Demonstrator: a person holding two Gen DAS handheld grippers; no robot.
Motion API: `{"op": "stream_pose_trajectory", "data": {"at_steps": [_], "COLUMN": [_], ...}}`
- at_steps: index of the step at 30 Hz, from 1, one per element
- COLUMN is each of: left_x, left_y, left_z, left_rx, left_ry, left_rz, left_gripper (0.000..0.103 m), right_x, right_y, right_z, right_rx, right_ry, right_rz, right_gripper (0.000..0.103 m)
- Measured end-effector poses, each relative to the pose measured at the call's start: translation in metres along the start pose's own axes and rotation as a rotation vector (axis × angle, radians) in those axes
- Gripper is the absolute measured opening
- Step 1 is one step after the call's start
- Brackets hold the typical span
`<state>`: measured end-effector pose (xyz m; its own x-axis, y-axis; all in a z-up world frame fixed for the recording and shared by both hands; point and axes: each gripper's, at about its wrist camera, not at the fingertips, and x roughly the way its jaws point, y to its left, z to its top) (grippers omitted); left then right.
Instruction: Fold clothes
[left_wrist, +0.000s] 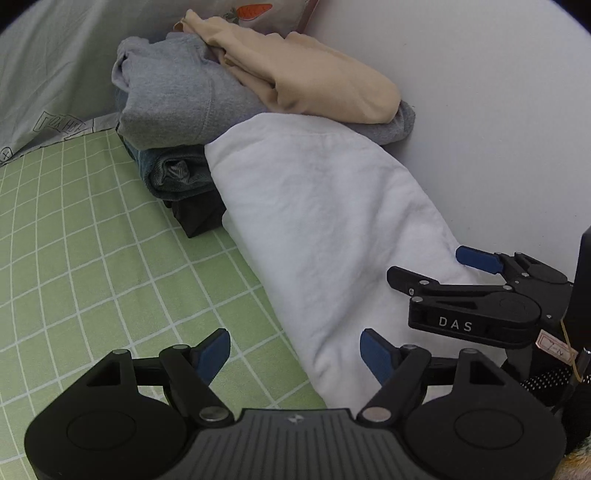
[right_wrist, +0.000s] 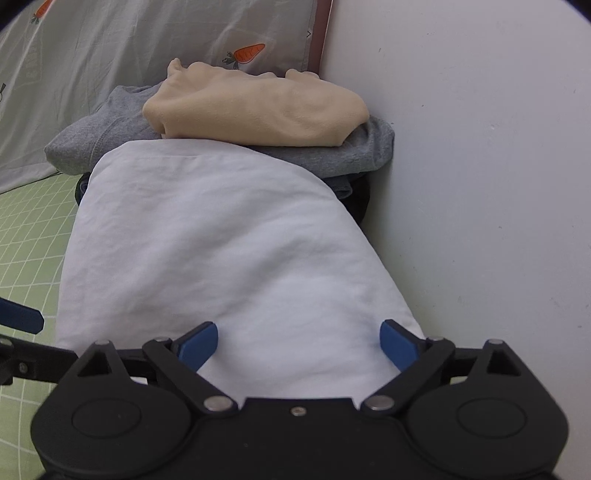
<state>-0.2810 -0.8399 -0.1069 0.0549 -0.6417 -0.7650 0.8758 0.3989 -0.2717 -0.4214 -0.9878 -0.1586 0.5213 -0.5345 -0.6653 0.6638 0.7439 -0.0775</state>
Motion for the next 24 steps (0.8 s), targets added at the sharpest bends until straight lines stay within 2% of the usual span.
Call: {"op": "stream_pose_trajectory", "data": {"at_steps": [5,7,11,14,17,21,24], "left_x": [-0.061,-0.085,-0.137,-0.163,-0.181,-0.197,-0.209], "left_y": [-0.013,-0.019,-0.021,-0.014,-0.008,0.001,0.012], "left_z": [-0.01,-0.014,-0.034,-0.049,-0.061,-0.078,-0.096], "left_rx": [0.062,0.087,0.111,0.093,0.091,0.1,0.079], "left_ry": [-0.201,-0.281,-0.435,-0.455,-0.426,-0.381,-0.369], "left_rz": [0.036,0.05,0.054,0.018,0.067,0.172,0.168], "left_gripper": [0.092,0.102,0.103,0.103,0.103,0.103,0.103], "right_x": [-0.046,-0.065,-0.102,-0.129,-0.157,-0.186,-0.203], "right_y": [0.014,0.02,0.032,0.049,0.066,0.094,0.116], "right_z": [-0.007,-0.009,-0.015,-0.023,-0.031,-0.046,-0.059], "right_rx": [0.101,0.142,0.222,0.25,0.277,0.275,0.249], "right_ry": [-0.038,-0.054,-0.083,-0.09,-0.097,-0.104,-0.094], "right_rz": [-0.005,-0.007,-0.011,-0.024,-0.036,-0.03,-0.035], "right_gripper": [0.1,0.1,0.102,0.102,0.102,0.102,0.102]}}
